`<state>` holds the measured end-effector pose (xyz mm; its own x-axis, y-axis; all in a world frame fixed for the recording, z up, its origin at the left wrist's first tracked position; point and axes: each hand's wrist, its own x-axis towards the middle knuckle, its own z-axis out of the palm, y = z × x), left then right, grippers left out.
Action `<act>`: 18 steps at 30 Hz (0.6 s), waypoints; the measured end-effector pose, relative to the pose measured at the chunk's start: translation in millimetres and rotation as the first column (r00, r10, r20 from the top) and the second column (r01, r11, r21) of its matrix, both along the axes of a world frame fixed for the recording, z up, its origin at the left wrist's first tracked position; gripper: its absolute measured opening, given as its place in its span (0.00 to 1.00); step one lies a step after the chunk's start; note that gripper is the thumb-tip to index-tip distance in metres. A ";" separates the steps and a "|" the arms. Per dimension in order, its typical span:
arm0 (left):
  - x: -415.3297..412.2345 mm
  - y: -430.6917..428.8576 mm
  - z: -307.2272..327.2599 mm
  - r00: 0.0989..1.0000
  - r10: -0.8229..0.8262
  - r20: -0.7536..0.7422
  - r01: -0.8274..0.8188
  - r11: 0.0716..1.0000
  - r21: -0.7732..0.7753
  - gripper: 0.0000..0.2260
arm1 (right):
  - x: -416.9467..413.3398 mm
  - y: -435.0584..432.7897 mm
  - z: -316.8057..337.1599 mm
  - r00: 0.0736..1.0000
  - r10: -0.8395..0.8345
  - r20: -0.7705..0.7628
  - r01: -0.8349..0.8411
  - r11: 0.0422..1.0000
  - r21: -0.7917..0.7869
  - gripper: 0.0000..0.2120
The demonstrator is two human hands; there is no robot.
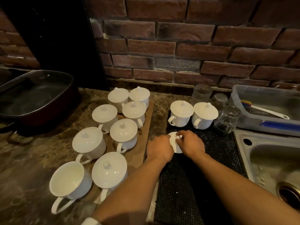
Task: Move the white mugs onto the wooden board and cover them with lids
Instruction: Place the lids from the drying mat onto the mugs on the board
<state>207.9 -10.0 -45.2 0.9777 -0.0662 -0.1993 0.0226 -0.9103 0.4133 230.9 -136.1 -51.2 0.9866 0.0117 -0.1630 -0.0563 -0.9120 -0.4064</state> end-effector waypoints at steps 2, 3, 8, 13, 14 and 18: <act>1.7 -0.5 -0.4 1.000 -0.011 0.028 0.011 1.000 0.021 0.18 | -1.2 1.1 -1.2 1.000 -0.011 0.021 0.011 1.000 0.008 0.13; 2.7 -0.5 0.1 0.999 -0.026 0.040 0.024 0.999 0.041 0.16 | -2.3 1.6 -1.6 0.999 -0.007 0.033 0.006 1.000 0.009 0.12; 3.5 -0.4 11.2 0.988 -0.131 0.083 0.116 0.980 0.160 0.16 | -9.6 2.8 9.2 0.996 0.008 0.092 -0.012 0.999 0.037 0.11; -6.1 5.6 45.3 0.957 -0.198 0.212 0.163 0.972 0.172 0.12 | -23.1 4.2 45.2 0.989 0.030 0.145 -0.044 0.995 0.091 0.09; -9.3 10.4 52.5 0.947 -0.215 0.238 0.175 0.968 0.178 0.13 | -25.6 5.4 53.8 0.986 0.037 0.163 -0.052 0.995 0.090 0.09; -25.7 46.1 85.9 0.924 -0.226 0.308 0.174 0.967 0.188 0.20 | -38.1 19.6 94.5 0.964 0.070 0.258 -0.096 0.991 0.091 0.10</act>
<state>182.2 36.1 40.7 0.9597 -0.2612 0.1031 -0.2782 -0.9348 0.2209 192.8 -116.6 43.3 0.9902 0.0990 0.0984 0.1347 -0.8619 -0.4889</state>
